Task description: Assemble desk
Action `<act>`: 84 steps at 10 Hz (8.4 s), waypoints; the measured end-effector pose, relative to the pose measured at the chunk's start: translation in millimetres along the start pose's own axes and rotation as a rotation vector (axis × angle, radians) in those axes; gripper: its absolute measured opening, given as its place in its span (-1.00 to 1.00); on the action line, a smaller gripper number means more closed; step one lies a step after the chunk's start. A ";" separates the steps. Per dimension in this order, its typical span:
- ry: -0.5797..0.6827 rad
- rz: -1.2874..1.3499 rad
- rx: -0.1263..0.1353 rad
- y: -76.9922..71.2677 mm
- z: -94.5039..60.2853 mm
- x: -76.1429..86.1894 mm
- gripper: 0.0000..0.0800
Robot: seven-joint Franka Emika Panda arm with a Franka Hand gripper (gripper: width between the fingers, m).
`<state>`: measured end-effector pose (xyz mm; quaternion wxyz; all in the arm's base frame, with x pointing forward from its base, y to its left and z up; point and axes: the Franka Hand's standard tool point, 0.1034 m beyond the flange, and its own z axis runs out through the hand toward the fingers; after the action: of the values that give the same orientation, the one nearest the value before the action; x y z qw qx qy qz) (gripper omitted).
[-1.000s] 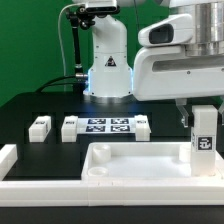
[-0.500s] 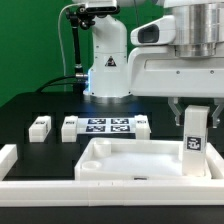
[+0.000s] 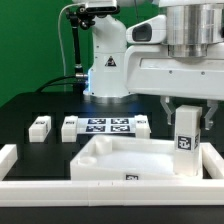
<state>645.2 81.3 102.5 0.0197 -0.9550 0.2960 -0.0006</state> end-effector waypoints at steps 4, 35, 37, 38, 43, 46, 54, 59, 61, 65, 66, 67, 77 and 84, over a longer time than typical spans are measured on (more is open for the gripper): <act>0.000 -0.001 0.001 -0.2 -0.2 0.0 0.60; -0.697 -0.520 -0.184 122.5 36.9 -117.8 0.62; -0.831 -0.507 -0.223 126.5 45.6 -121.0 0.62; -0.864 -0.498 -0.238 132.8 57.2 -128.9 0.62; -0.903 -0.485 -0.258 137.5 68.3 -136.4 0.62; -0.876 -0.489 -0.252 146.8 82.9 -147.8 0.62; -0.896 -0.478 -0.269 154.3 91.1 -168.7 0.62; -0.895 -0.478 -0.269 154.6 91.7 -168.2 -0.03; -0.895 -0.478 -0.269 154.6 91.7 -168.2 -0.28; -0.915 -0.480 -0.270 155.6 85.2 -166.9 -0.28; -0.933 -0.480 -0.262 154.1 57.9 -152.8 -0.28; -0.916 -0.475 -0.242 155.9 31.9 -133.3 -0.28; -0.521 -0.422 0.016 144.8 -65.5 -2.0 -0.27; 0.033 -0.405 0.100 134.8 -74.1 35.0 -0.27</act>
Offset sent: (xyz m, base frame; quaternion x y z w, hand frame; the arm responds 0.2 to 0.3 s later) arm 0.0000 0.0000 0.0000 0.0000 0.0000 0.0000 1.0000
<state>596.9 -52.4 171.1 0.0617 -0.9927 0.0976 -0.0349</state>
